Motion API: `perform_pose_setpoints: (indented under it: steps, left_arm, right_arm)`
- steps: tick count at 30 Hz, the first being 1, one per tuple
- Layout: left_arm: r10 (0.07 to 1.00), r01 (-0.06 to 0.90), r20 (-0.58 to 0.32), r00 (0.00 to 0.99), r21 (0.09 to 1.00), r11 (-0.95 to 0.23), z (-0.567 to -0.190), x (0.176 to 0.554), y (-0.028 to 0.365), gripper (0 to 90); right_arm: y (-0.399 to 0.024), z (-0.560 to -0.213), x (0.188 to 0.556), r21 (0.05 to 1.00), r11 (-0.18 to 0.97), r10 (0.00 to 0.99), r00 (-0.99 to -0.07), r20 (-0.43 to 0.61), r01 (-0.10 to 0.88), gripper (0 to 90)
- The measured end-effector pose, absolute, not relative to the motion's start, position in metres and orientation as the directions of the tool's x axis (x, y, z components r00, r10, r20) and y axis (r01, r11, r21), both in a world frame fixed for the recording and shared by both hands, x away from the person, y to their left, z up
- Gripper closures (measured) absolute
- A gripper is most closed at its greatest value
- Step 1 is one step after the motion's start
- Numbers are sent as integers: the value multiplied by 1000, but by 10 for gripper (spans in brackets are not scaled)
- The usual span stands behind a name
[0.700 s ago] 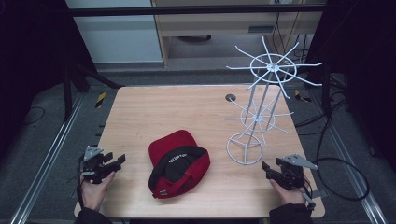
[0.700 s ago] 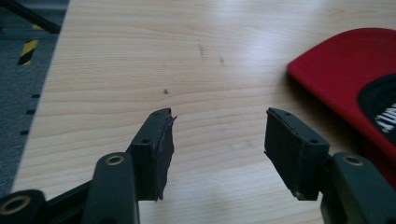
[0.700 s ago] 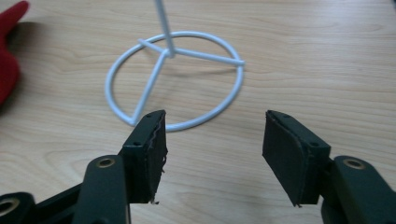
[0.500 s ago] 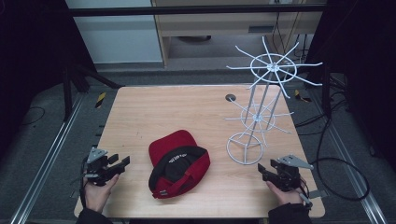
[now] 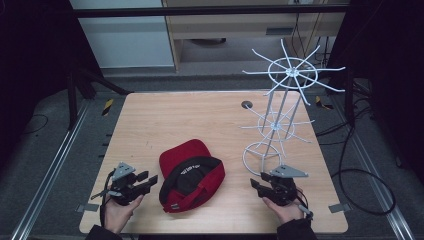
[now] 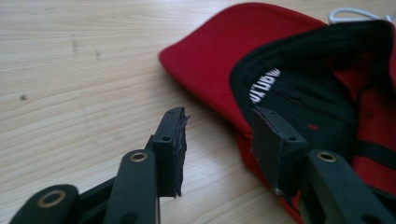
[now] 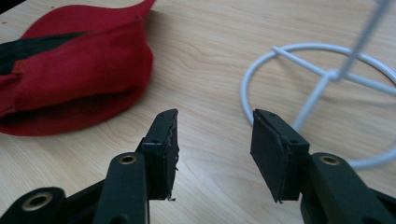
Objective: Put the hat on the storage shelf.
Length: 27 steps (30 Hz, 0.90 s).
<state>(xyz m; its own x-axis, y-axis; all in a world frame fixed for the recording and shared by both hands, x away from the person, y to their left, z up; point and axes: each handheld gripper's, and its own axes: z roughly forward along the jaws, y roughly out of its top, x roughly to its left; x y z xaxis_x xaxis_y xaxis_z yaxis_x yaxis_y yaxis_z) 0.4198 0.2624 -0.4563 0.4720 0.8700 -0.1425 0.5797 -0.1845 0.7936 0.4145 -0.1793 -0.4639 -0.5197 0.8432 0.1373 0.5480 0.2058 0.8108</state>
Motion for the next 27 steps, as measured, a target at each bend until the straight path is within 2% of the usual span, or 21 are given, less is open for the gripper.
perform_pose_setpoints:
  steps: [6, 14, 27]
  left_arm:
    - [854, 601, -146, 500, 769, -220, -459, 418, 250, 582]
    - [837, 632, -153, 525, 729, -263, -464, 416, 242, 610]
    - [840, 675, -153, 520, 676, -295, -472, 418, 241, 702]
  right_arm:
    - [-151, -457, 423, 813, 234, 813, -566, 138, 534, 523]
    - [-107, -446, 446, 819, 251, 789, -600, 136, 516, 480]
    - [-84, -447, 472, 797, 242, 812, -566, 146, 553, 465]
